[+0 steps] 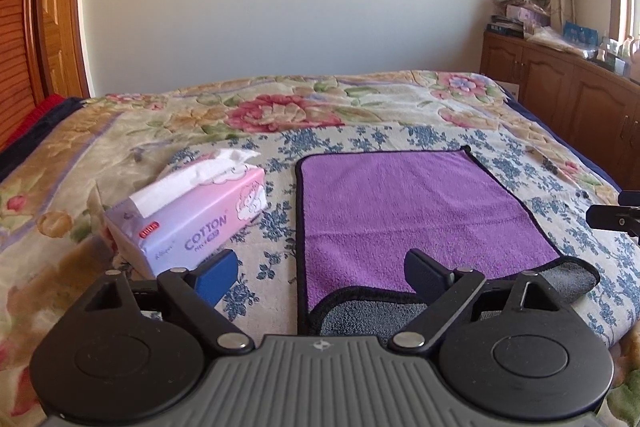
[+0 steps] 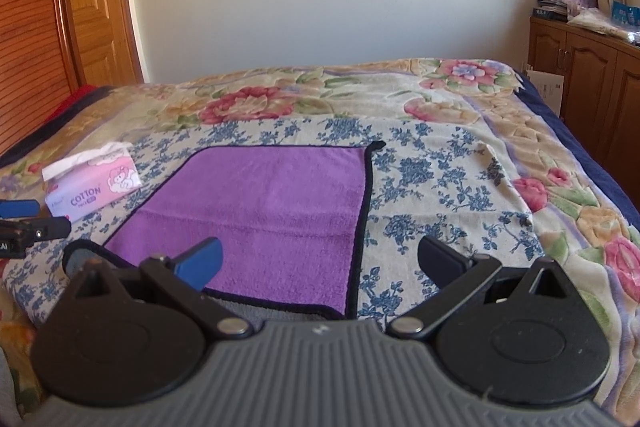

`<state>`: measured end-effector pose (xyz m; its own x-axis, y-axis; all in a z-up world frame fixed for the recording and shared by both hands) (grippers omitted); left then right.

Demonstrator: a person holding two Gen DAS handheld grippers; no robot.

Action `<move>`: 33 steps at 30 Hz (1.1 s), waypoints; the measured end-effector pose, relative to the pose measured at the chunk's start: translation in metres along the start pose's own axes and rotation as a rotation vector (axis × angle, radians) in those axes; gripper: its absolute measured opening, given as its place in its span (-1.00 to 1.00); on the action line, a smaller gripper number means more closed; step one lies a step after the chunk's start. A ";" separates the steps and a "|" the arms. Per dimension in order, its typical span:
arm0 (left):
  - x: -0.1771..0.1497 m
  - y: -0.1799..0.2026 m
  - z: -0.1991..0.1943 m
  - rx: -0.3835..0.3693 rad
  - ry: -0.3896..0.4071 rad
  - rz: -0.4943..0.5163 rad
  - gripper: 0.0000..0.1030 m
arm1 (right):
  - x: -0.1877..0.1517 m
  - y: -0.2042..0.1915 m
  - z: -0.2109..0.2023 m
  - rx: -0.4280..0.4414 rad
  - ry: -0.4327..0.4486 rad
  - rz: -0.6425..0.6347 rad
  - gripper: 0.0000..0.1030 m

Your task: Fold towel

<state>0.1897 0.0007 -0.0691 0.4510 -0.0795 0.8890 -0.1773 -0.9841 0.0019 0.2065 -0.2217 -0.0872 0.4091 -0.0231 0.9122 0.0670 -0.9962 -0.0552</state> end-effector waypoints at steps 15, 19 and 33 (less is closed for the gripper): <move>-0.017 0.000 0.029 -0.048 -0.118 0.015 0.27 | -0.011 -0.001 0.018 0.023 -0.087 0.009 1.00; -0.019 -0.002 0.030 -0.052 -0.131 0.006 0.15 | -0.015 0.000 0.023 0.013 -0.122 0.006 1.00; -0.025 -0.002 0.035 -0.051 -0.153 -0.009 -0.22 | -0.026 0.004 0.032 0.057 -0.240 0.053 0.66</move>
Point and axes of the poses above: each gripper's, at about its wrist camera, not at the fingertips, and z roughly the way its jaws point, y to its right, x to its top, the point moved 3 cm from there along z, roughly the way its jaws point, and after that the axes turned 6 degrees about y, right-handed, at the moved point
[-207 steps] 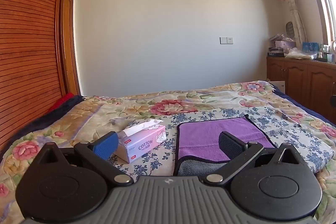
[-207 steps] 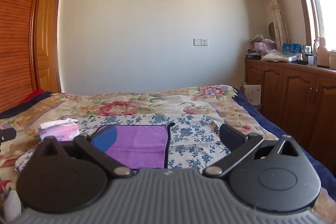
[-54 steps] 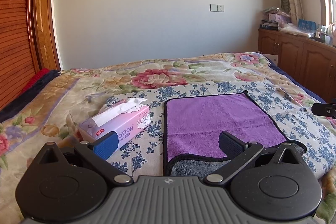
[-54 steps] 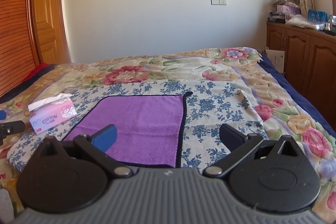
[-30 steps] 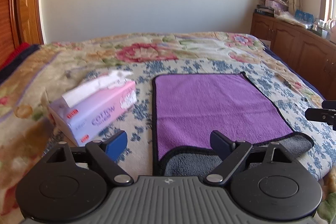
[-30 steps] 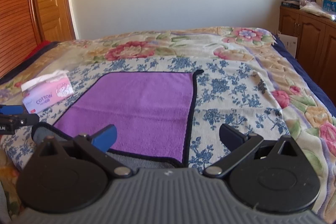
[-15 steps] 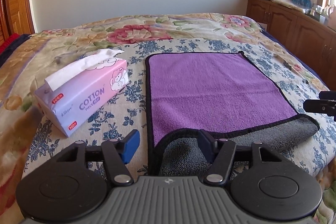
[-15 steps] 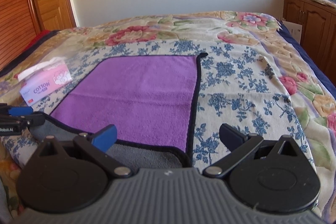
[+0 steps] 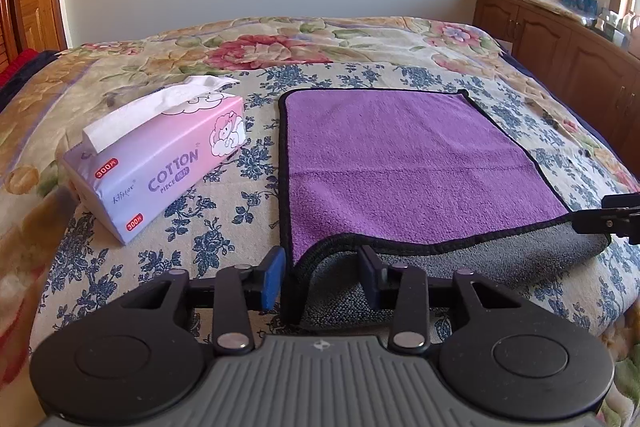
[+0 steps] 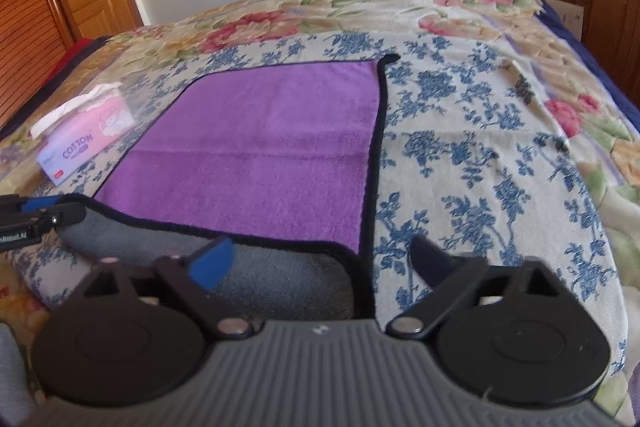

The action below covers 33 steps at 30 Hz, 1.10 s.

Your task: Fold towel

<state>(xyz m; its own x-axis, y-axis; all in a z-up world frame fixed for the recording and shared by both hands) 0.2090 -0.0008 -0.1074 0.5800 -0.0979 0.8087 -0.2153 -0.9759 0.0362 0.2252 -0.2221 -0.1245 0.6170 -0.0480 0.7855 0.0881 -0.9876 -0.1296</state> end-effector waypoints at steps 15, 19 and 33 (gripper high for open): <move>0.001 0.002 -0.003 -0.015 0.006 -0.003 -0.70 | -0.001 0.000 0.000 0.049 -0.083 0.013 0.15; 0.001 0.002 -0.003 -0.023 0.011 -0.005 -0.78 | -0.001 0.001 0.001 0.040 -0.092 0.001 -0.17; 0.002 0.003 -0.006 -0.035 0.022 0.000 -0.86 | -0.001 0.006 0.002 -0.001 -0.096 -0.043 -0.93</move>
Point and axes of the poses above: each gripper's, at about its wrist camera, not at the fingertips, and z roughly the way its jaws point, y to its right, x to its top, the point moved 3 cm from there along z, roughly the way its jaws point, and after that the axes turned 6 degrees about y, right-handed, at the moved point
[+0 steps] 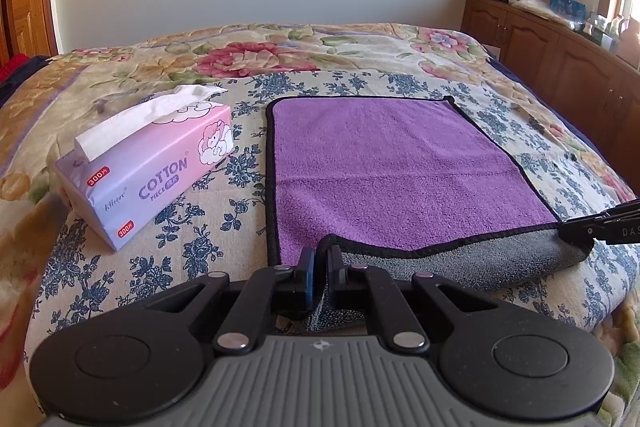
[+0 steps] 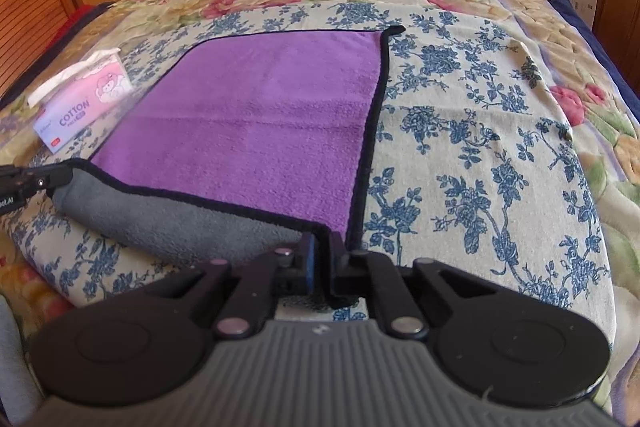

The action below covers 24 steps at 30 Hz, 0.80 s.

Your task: Fold towel

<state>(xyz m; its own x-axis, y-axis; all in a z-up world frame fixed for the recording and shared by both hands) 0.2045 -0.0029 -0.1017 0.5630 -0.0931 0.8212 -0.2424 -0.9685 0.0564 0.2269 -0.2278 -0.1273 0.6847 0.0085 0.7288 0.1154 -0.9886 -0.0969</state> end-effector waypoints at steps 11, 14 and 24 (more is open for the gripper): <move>0.005 0.003 -0.007 -0.005 0.026 0.002 -0.88 | 0.007 0.001 -0.010 -0.009 0.067 0.007 -0.94; 0.006 0.002 -0.008 -0.005 0.031 -0.003 -0.88 | 0.011 0.000 -0.015 -0.001 0.097 0.007 -0.94; 0.013 0.004 -0.014 -0.014 0.056 -0.004 -0.88 | 0.020 -0.005 -0.027 0.019 0.176 -0.009 -0.94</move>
Point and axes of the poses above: each gripper's, at about its wrist camera, not at the fingertips, and z roughly the way its jaws point, y to its right, x to its top, the point moved 3 cm from there along z, roughly the way its jaws point, and after that the axes turned 6 degrees about y, right-handed, at the moved point
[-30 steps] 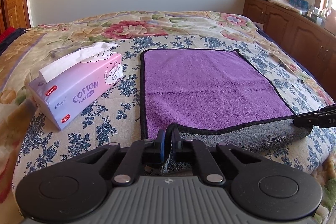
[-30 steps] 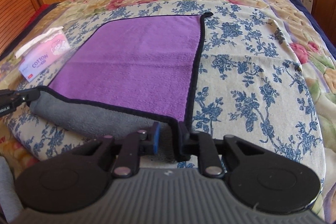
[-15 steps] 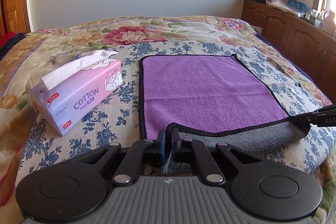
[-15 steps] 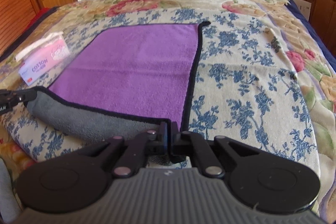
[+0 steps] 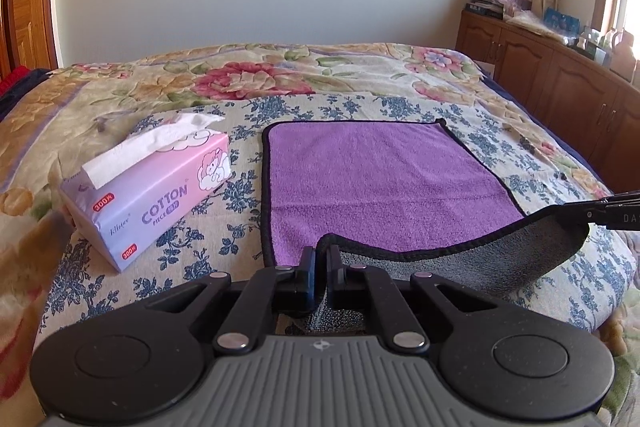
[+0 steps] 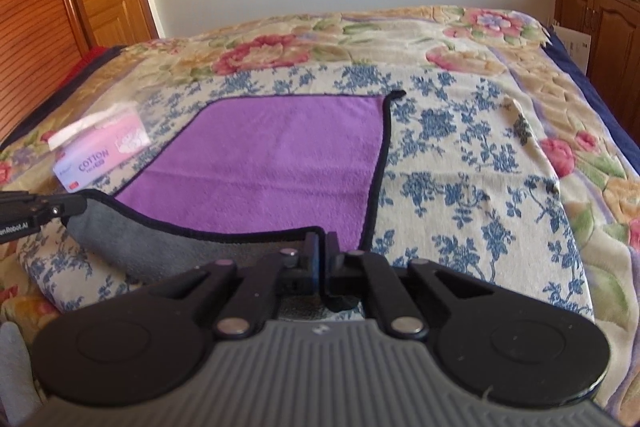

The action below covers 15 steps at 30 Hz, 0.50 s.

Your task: Fold towel

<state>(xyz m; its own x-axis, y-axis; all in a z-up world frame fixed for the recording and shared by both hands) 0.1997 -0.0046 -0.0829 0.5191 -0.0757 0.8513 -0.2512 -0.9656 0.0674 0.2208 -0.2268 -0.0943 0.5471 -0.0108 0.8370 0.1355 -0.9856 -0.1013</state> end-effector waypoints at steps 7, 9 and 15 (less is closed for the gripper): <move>0.006 0.000 -0.004 0.002 0.023 -0.004 -0.88 | 0.008 -0.004 -0.005 0.004 0.057 -0.022 -0.94; 0.008 0.000 -0.005 0.001 0.030 -0.008 -0.88 | 0.009 -0.004 -0.006 0.009 0.067 -0.025 -0.94; 0.016 0.000 -0.008 -0.003 0.053 -0.010 -0.88 | 0.016 -0.009 -0.010 0.021 0.097 -0.045 -0.94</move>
<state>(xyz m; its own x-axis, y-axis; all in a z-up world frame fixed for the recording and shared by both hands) 0.2011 -0.0040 -0.0647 0.4778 -0.0525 0.8769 -0.2488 -0.9654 0.0778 0.2204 -0.2200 -0.0751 0.4581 0.0158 0.8888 0.1754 -0.9818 -0.0730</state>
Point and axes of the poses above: each gripper's, at about its wrist camera, not at the fingertips, and z roughly the way its jaws point, y to its right, x to its top, the point moved 3 cm from there along z, roughly the way its jaws point, and after that the axes turned 6 degrees about y, right-handed, at the moved point
